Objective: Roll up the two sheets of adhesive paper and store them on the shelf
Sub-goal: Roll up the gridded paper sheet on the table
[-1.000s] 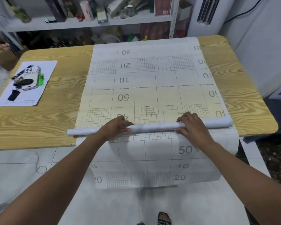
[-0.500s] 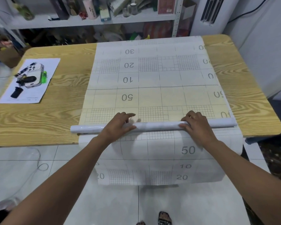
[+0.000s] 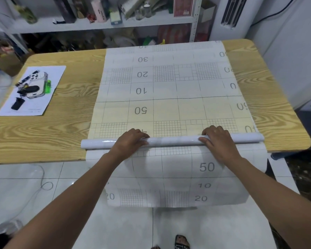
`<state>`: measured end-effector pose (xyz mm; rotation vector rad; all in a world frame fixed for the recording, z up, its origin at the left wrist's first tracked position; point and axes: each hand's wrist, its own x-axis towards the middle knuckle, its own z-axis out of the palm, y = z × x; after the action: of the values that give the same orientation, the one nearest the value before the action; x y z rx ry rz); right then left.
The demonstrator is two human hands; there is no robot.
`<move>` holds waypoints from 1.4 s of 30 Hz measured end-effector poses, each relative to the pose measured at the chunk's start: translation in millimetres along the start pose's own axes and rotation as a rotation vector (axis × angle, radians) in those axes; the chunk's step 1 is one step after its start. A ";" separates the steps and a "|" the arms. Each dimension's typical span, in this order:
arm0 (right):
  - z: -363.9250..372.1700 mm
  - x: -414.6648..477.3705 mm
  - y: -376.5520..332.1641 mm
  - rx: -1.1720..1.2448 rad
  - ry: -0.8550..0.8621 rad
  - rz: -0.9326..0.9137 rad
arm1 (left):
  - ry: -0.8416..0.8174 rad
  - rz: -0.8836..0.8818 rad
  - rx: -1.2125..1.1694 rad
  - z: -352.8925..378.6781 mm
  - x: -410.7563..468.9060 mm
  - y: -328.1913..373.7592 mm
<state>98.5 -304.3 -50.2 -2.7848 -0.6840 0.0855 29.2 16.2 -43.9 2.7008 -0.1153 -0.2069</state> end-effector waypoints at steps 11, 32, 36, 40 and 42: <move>0.7 -5.8 1.0 -0.063 0.042 -0.025 | -0.029 -0.016 -0.025 -4.9 0.9 11.4; -6.8 12.3 6.2 0.053 -0.017 -0.049 | 0.081 0.089 0.116 -0.9 4.2 7.0; -6.8 15.2 5.7 0.020 0.006 -0.051 | 0.034 0.049 0.126 -4.1 13.0 6.6; -6.0 15.1 4.3 -0.037 0.030 -0.035 | 0.006 -0.023 0.082 -4.1 19.0 6.0; -4.5 14.0 2.4 -0.057 0.035 -0.017 | 0.011 -0.029 0.069 -3.0 18.4 5.6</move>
<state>112.5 -300.9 -46.4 -2.8273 -0.7124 0.0139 47.5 10.4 -41.2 2.7732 -0.0809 -0.2002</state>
